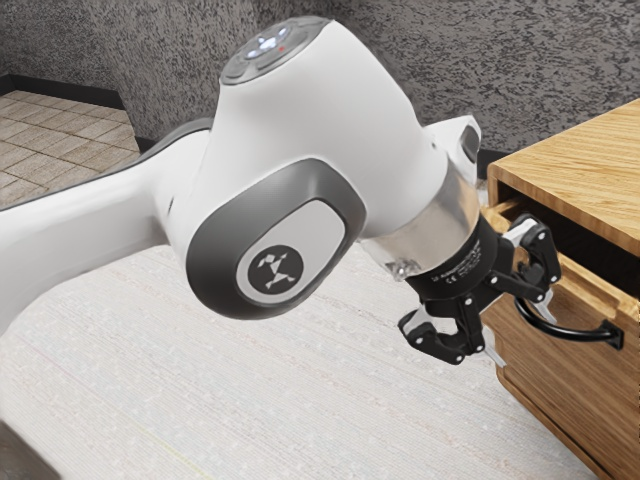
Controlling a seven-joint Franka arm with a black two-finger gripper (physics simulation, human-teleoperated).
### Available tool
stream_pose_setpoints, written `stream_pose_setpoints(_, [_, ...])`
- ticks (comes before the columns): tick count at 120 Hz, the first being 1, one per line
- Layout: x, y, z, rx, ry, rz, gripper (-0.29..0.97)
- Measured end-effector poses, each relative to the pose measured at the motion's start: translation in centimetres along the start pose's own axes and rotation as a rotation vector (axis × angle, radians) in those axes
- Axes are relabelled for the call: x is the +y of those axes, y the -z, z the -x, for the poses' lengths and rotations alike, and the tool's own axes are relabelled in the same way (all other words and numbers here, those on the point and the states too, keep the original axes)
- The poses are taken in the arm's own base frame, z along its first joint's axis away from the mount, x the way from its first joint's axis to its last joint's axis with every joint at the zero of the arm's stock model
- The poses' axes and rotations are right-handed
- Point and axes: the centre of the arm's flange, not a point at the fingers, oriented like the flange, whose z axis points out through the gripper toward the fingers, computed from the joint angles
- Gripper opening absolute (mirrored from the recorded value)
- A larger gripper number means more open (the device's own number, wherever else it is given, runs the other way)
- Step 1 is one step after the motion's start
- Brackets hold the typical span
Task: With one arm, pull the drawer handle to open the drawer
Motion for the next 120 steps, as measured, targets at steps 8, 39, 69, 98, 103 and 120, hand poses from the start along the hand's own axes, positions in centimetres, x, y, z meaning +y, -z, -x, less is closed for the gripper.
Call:
stream_pose_setpoints(8, [-0.3,0.3,0.4,0.006,-0.002,0.001,0.3])
stream_pose_setpoints(39, [-1.7,1.2,1.9,0.024,0.001,0.004,0.3])
stream_pose_setpoints(69, [-3.0,1.8,2.6,0.046,0.013,0.005,0.3])
stream_pose_setpoints(98, [-4.2,2.5,3.4,0.075,0.016,0.009,0.3])
stream_pose_setpoints(103, [-4.3,2.6,3.5,0.079,0.016,0.011,0.3])
stream_pose_setpoints(120, [-5.0,2.9,4.1,0.092,0.017,0.013,0.3])
